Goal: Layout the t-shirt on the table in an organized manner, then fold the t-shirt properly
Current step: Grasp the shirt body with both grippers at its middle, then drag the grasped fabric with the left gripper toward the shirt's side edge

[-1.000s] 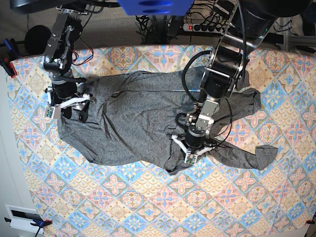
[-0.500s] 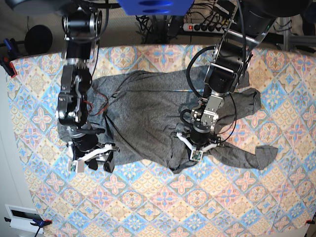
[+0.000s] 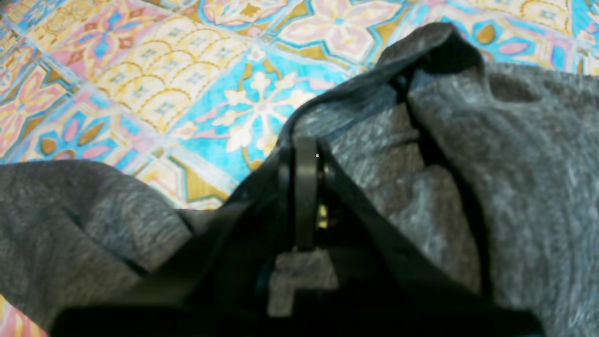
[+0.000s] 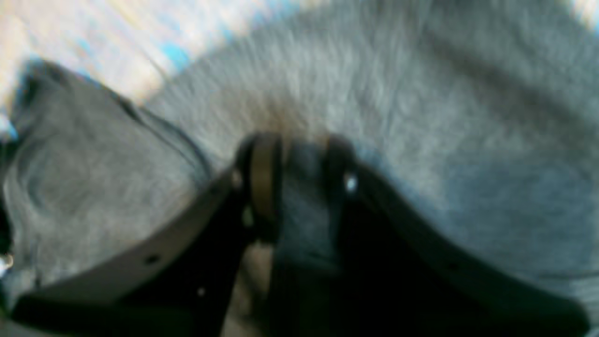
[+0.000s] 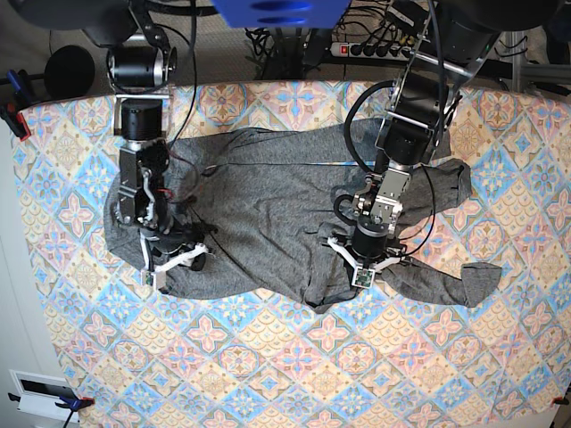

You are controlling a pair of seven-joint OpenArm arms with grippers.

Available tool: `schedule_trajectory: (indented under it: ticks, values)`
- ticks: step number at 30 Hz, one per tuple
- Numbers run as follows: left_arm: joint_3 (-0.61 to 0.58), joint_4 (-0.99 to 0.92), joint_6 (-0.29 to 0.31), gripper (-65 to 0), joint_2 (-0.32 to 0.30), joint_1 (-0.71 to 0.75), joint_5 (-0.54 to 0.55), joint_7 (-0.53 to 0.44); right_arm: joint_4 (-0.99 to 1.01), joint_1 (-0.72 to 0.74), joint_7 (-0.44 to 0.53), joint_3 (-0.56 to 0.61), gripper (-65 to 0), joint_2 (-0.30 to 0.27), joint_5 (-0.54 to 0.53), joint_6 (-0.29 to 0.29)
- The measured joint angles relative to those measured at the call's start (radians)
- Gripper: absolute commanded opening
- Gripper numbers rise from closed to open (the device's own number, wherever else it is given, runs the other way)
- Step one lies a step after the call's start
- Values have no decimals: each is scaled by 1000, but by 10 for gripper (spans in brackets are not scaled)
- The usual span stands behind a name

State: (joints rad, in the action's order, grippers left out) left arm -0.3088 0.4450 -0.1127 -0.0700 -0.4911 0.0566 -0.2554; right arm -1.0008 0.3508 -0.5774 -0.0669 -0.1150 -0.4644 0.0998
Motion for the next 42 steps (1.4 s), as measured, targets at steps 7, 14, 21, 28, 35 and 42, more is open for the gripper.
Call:
schedule_trajectory:
  ticks: [7,14,21,28,35,42]
  values:
    - [0,-1,-4,-650,0,1,0,-2,68,52,84,180,-489,-12,28,-29]
    - [0,0,14,-650,-20,1,1,-5,288,163,212,264,-489,-7,5,3]
    - [99,3,1,-650,-128,17,134,-2,407,192,323,268,-489,-27,-16,64]
    - [111,3,10,-650,-169,20,139,6,407,193,322,271,-489,-55,-20,75]
    - [217,10,7,-650,-186,27,167,31,407,193,323,271,-489,-55,-23,68]
    - [346,237,4,-650,-197,156,206,121,409,193,322,266,-489,-55,-23,65]
